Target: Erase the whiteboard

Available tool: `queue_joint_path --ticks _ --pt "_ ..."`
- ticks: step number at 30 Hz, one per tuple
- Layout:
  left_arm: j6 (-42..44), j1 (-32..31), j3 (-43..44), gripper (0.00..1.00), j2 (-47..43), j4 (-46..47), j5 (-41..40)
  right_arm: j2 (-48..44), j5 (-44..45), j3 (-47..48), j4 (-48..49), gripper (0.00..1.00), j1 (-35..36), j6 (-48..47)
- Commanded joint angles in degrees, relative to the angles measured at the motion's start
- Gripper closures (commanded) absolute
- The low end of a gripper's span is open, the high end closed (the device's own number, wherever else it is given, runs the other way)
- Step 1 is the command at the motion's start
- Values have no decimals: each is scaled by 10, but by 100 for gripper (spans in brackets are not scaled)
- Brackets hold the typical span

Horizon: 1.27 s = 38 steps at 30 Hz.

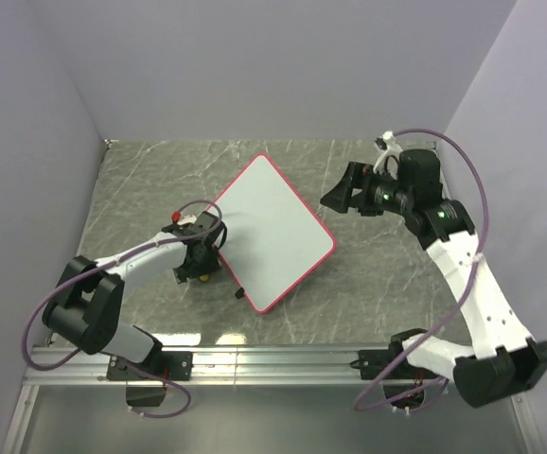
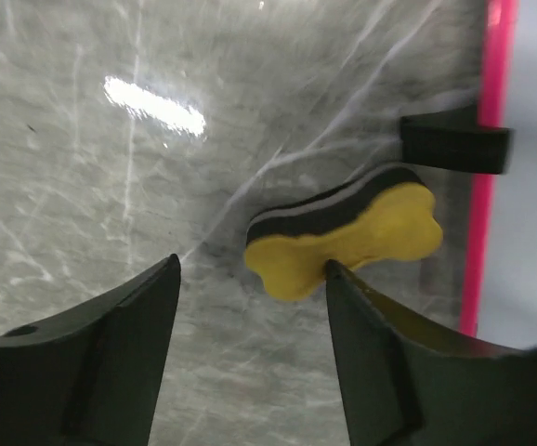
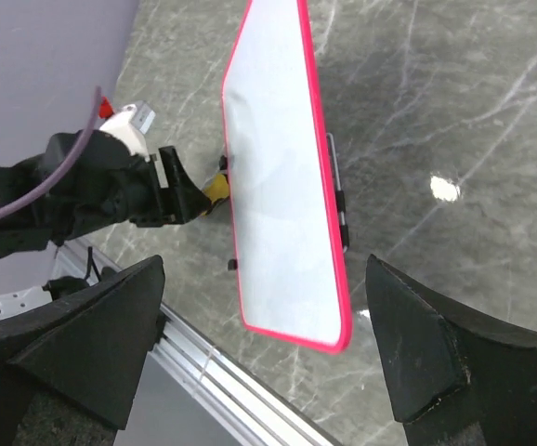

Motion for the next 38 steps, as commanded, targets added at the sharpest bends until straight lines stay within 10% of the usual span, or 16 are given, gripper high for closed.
queue_joint_path --ticks 1,9,25,38 --pt "-20 1 -18 30 20 16 25 -48 28 -37 -8 4 -6 15" --pt "-31 0 53 0 -43 -56 -3 -182 105 -101 0 3 -7 59" --pt "98 -8 482 1 2 -158 -22 -281 177 -102 -9 2 -4 66" --pt "257 -16 663 0 96 -96 7 -342 209 -89 -31 0 -5 35"
